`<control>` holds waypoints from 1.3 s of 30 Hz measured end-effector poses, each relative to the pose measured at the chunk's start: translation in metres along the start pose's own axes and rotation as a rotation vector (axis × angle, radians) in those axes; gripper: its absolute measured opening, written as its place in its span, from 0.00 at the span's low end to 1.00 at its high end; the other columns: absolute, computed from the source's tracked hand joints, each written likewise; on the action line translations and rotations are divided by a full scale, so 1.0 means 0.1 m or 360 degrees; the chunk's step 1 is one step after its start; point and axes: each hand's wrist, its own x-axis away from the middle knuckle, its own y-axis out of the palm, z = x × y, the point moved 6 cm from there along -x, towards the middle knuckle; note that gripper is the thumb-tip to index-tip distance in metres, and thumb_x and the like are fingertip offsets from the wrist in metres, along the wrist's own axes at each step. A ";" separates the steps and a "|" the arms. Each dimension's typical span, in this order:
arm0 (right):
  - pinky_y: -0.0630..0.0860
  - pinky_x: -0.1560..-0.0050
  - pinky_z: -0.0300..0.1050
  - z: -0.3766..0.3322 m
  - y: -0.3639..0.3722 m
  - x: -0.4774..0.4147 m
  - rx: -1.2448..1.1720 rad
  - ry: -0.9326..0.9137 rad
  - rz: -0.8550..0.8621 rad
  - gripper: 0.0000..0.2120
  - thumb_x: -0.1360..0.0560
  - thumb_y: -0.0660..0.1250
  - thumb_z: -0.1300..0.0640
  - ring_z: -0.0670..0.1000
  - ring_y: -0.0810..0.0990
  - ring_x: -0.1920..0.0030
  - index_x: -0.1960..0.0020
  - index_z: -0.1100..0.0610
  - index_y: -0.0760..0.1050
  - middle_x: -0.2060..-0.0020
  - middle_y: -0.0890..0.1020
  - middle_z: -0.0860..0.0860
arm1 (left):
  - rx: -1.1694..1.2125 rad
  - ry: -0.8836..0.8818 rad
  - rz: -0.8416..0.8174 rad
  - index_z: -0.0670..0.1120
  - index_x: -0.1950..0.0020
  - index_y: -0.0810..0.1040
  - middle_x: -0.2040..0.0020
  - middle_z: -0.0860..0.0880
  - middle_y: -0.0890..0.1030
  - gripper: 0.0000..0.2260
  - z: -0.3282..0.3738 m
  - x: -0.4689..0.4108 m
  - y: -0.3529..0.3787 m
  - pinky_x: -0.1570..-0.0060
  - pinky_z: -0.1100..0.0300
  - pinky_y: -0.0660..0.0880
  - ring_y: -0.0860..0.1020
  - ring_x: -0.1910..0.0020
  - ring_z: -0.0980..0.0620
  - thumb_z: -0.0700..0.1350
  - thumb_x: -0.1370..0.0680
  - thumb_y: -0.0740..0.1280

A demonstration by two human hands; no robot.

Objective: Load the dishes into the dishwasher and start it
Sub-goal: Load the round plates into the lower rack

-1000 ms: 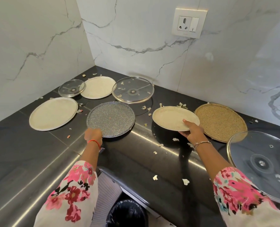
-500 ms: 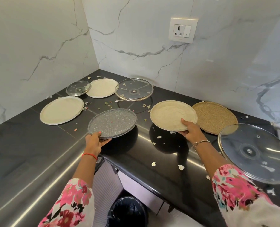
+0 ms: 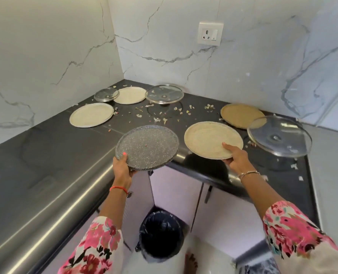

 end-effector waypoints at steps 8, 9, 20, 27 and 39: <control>0.80 0.58 0.53 0.62 -1.07 1.57 -0.0054 -0.0075 0.0163 0.27 0.31 0.71 0.67 0.59 0.76 0.42 0.33 0.61 0.68 0.40 0.75 0.57 | -0.0162 -0.0119 -0.0203 0.44 0.32 0.63 0.43 0.46 0.74 0.17 -0.37 1.11 -0.88 0.62 0.53 0.76 0.76 0.52 0.49 0.41 0.20 0.60; 0.80 0.58 0.52 0.68 -1.23 1.76 -0.0057 -0.0085 0.0181 0.27 0.31 0.71 0.67 0.59 0.75 0.42 0.33 0.61 0.68 0.39 0.75 0.57 | -0.0188 -0.0151 -0.0224 0.44 0.32 0.63 0.43 0.46 0.74 0.17 -0.44 1.25 -0.98 0.63 0.54 0.76 0.76 0.53 0.49 0.41 0.20 0.60; 0.79 0.52 0.56 1.26 -2.96 3.07 -0.0143 0.0021 0.0366 0.22 0.27 0.67 0.67 0.60 0.74 0.38 0.35 0.61 0.69 0.37 0.74 0.59 | -0.0453 -0.0343 -0.0498 0.50 0.33 0.66 0.36 0.45 0.74 0.16 -1.55 2.54 -1.58 0.44 0.34 0.71 0.74 0.39 0.40 0.43 0.20 0.61; 0.75 0.48 0.56 1.39 -4.41 3.73 -0.0198 0.0101 0.0590 0.24 0.28 0.68 0.66 0.59 0.73 0.37 0.33 0.60 0.69 0.37 0.75 0.56 | -0.0625 -0.0407 -0.0661 0.52 0.36 0.66 0.38 0.49 0.74 0.13 -2.37 3.73 -1.51 0.45 0.41 0.73 0.74 0.41 0.45 0.45 0.20 0.60; 0.75 0.49 0.57 1.08 -6.76 4.53 -0.0137 0.0127 0.0949 0.25 0.30 0.70 0.67 0.59 0.75 0.42 0.34 0.62 0.70 0.38 0.75 0.59 | -0.0975 -0.0482 -0.0687 0.46 0.36 0.66 0.38 0.44 0.73 0.12 -3.73 5.38 -1.19 0.53 0.45 0.75 0.73 0.42 0.41 0.44 0.20 0.60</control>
